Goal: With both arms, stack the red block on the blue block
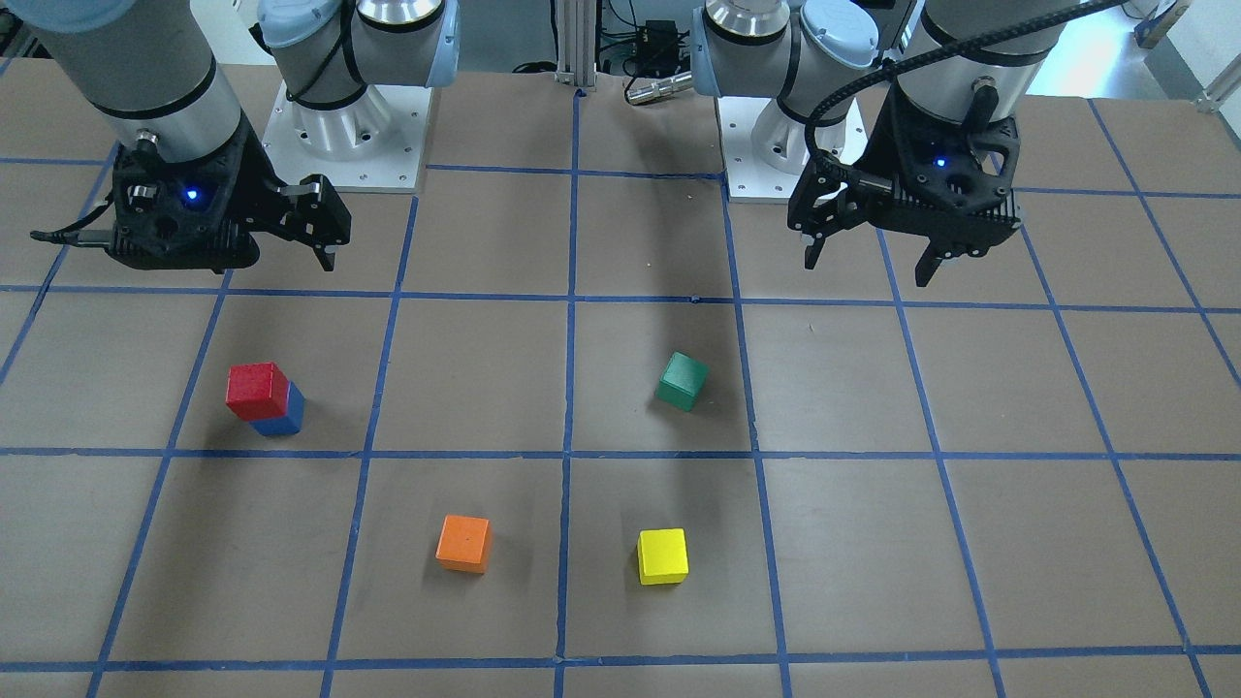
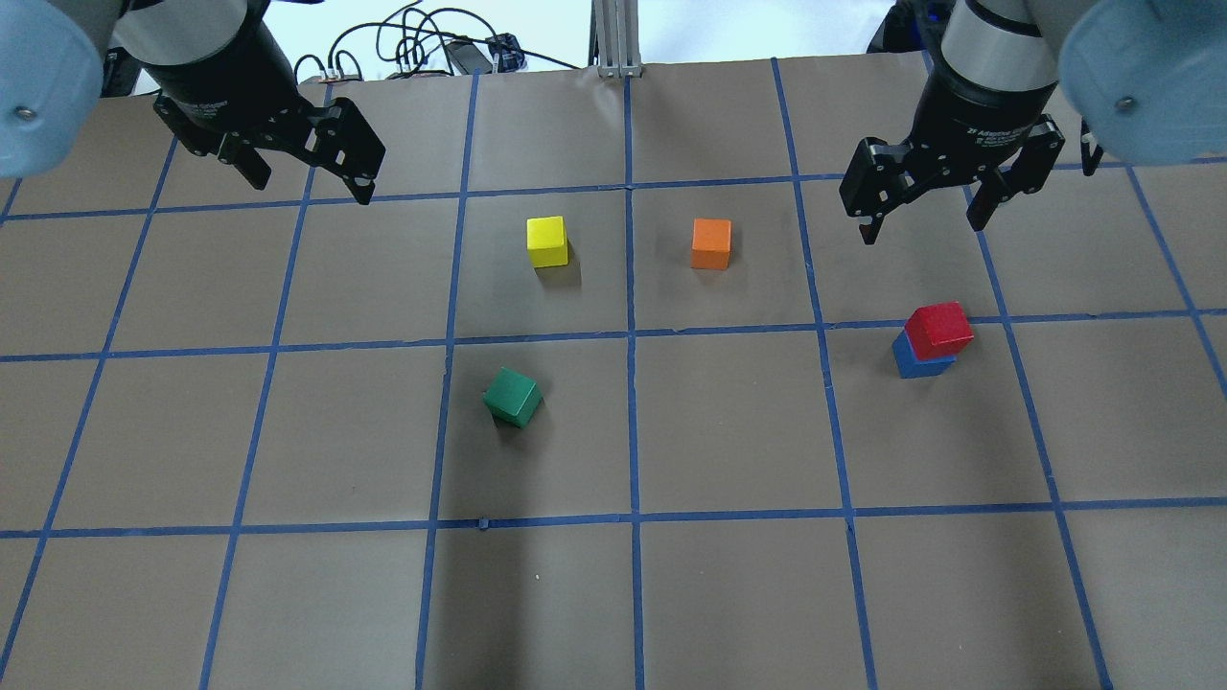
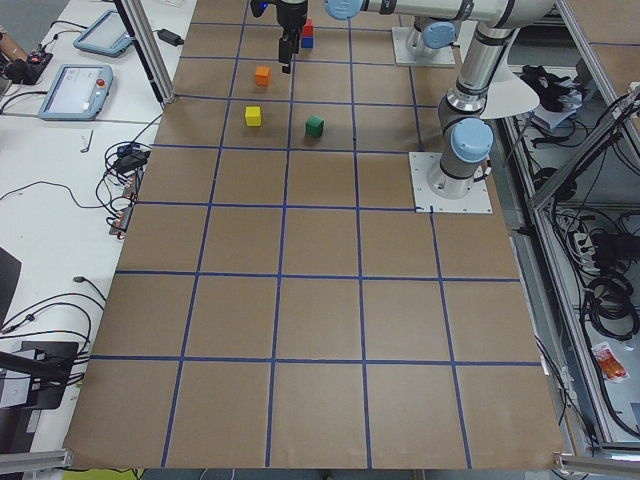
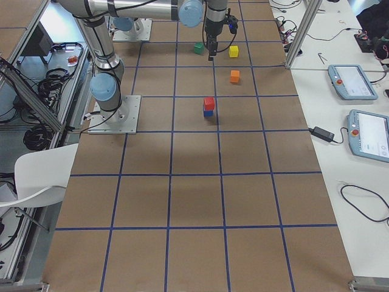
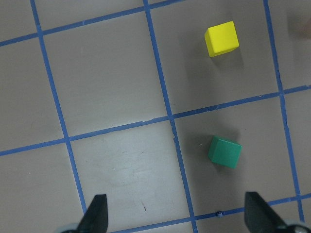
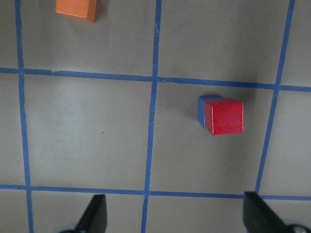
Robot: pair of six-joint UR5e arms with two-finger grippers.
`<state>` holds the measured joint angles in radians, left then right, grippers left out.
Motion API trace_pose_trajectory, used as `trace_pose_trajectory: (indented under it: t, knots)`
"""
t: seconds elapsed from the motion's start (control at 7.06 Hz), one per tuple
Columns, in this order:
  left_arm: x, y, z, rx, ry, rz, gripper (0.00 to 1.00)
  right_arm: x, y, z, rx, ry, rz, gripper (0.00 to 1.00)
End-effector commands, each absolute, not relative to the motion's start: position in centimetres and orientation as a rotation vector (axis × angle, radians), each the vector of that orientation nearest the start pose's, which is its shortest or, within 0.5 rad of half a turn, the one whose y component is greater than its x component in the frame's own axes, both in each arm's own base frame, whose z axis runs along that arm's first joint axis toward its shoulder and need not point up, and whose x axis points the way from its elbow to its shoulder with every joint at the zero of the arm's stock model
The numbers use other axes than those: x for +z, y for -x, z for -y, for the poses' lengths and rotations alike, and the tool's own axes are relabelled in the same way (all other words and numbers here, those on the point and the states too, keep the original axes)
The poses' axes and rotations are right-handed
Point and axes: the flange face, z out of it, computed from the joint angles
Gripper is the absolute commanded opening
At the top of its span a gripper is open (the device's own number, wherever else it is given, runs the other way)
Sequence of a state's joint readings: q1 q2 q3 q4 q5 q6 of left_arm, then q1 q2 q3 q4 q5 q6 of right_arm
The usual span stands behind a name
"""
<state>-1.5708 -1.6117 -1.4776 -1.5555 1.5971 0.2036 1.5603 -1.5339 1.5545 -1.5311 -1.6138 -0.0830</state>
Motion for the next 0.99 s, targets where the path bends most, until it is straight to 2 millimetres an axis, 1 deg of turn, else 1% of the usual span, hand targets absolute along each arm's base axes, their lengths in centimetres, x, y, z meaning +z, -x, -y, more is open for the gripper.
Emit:
trace_pose_trajectory:
  t: [0.0,0.43,0.71,0.85]
  knots:
    - [51.50,13.04,51.48,-0.100,-0.312,-3.088,1.00,49.15,-12.44,49.77,0.052,0.116,-3.181,1.00]
    - [51.59,13.09,51.44,-0.105,-0.313,-3.092,1.00,49.15,-12.48,49.77,0.052,0.116,-3.178,1.00]
    - [51.75,13.19,51.31,-0.111,-0.316,-3.095,1.00,49.00,-13.05,49.81,0.051,0.114,-3.119,1.00]
    - [51.67,13.18,51.37,-0.108,-0.311,-3.094,1.00,48.93,-12.96,49.88,0.052,0.113,-3.128,1.00]
